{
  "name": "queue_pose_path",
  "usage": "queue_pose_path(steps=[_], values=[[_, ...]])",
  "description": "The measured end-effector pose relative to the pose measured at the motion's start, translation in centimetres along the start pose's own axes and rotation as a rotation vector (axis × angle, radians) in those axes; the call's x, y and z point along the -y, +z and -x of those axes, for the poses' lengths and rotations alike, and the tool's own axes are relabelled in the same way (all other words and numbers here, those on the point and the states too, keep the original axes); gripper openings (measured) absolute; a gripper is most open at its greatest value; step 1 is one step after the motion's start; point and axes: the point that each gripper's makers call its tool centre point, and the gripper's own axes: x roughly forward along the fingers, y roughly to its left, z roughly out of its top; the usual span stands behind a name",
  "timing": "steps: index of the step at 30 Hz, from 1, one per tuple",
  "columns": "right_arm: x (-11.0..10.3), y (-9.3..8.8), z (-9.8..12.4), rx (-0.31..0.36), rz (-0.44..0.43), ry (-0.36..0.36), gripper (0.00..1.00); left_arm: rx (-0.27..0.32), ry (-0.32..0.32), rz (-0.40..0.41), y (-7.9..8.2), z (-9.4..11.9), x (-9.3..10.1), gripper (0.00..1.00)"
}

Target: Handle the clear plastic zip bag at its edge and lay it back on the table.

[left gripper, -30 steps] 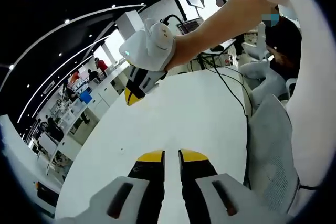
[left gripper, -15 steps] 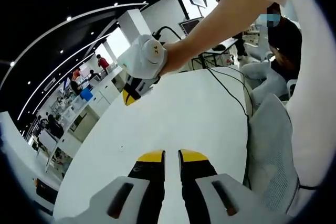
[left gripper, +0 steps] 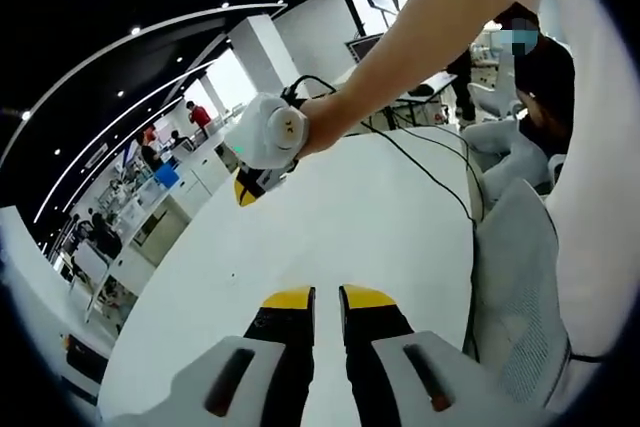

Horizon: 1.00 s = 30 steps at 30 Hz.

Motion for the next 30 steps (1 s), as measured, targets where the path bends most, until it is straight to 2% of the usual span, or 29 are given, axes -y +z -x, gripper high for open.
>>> queue_pose_path(steps=[6,11,20,30], values=[[-0.1,-0.5,-0.9,0.0,0.04,0.002,0.0,-0.005,0.002,0.007,-0.3,0.0,-0.1,0.07],[-1.2,-0.6,-1.5,0.011,0.072,0.023,0.0,-0.008,0.001,0.012,-0.4,-0.1,-0.1,0.07],[-4.7,-0.5,-1.8,0.047,0.096,0.076,0.0,-0.012,-0.003,0.016,-0.6,-0.3,-0.1,0.07],[-9.1,-1.1,-1.9,0.045,0.106,0.134,0.0,-0.014,-0.008,0.019,-0.8,-0.4,0.1,0.07]])
